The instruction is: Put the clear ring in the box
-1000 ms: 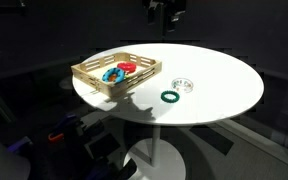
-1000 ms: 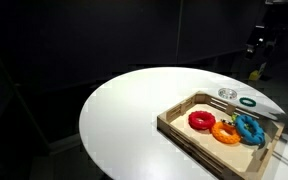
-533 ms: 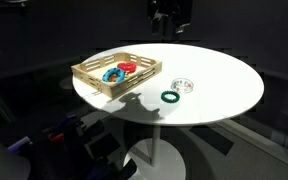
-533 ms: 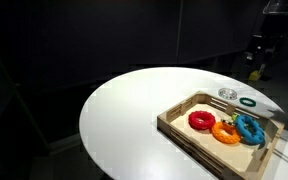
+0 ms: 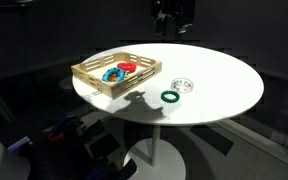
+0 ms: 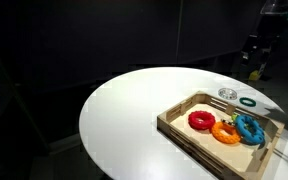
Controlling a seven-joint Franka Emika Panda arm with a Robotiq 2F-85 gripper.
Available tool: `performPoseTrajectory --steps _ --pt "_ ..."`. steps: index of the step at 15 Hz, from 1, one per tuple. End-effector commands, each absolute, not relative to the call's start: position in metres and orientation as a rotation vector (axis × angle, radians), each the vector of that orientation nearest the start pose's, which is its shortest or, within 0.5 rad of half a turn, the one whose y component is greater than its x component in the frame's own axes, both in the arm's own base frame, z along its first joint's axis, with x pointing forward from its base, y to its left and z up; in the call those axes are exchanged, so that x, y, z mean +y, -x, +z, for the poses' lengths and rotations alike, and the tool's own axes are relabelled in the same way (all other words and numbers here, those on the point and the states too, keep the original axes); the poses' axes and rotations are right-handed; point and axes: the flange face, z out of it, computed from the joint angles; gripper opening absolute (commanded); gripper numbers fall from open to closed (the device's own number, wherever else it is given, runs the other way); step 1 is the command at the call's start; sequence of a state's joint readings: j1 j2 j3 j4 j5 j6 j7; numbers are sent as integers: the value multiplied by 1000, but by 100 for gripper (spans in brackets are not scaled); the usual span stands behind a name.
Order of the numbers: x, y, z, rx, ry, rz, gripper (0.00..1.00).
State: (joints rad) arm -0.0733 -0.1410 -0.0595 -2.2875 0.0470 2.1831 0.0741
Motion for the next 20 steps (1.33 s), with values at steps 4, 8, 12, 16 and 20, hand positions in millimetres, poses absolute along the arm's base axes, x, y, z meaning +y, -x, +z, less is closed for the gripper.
performPoseTrajectory --steps 4,8,12,16,20 --pt "-74 -525 392 488 3090 -37 100" --pt "-83 -535 368 566 3116 0 100" --pt "-100 -541 343 635 3147 1 100" --pt "-116 -545 320 692 3160 -9 100" --pt "-124 -548 298 721 3160 -4 100"
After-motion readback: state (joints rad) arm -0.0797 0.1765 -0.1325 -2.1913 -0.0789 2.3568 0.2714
